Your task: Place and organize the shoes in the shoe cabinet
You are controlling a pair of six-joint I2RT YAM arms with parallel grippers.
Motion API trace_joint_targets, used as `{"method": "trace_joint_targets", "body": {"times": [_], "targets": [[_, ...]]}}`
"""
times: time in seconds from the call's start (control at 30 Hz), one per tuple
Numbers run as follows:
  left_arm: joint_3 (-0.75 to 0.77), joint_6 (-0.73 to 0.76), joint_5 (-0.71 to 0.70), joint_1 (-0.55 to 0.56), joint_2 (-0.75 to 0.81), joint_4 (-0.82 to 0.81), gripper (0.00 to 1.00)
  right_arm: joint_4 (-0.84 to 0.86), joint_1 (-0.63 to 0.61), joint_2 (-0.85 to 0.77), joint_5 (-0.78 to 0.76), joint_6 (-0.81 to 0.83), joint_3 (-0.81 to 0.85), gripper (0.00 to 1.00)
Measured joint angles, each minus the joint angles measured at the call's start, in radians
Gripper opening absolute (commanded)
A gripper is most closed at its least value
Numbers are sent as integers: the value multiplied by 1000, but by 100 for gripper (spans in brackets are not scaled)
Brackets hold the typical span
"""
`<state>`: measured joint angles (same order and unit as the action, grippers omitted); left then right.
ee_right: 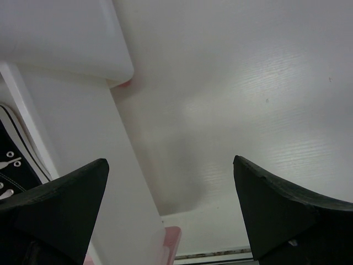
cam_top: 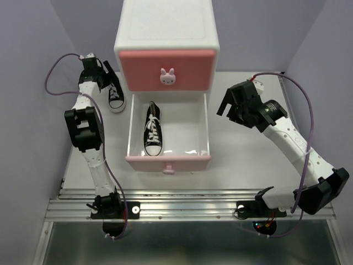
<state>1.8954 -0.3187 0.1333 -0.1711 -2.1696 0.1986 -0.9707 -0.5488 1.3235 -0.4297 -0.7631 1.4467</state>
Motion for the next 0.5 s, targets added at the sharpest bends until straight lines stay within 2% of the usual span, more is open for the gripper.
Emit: {"method": "trace_joint_targets", "body": {"times": [0.13, 0.27, 0.3, 0.37, 0.4, 0.43, 0.5], "targets": [[24, -1, -17, 6, -53, -1, 92, 29, 65, 3, 40, 13, 0, 100], [48, -6, -26, 12, -107, -7, 81, 65, 121, 32, 79, 27, 12, 100], [52, -9, -29, 13, -120, -8, 72, 68, 128, 44, 84, 31, 18, 100], [60, -16, -30, 14, -140, -10, 65, 80, 136, 63, 96, 38, 27, 100], [64, -18, -32, 15, -153, -13, 56, 85, 138, 71, 102, 43, 30, 100], [64, -18, -35, 17, -163, -16, 54, 89, 138, 74, 106, 47, 30, 100], [64, -21, -51, 19, -176, -15, 39, 90, 138, 73, 115, 54, 30, 100]]}}
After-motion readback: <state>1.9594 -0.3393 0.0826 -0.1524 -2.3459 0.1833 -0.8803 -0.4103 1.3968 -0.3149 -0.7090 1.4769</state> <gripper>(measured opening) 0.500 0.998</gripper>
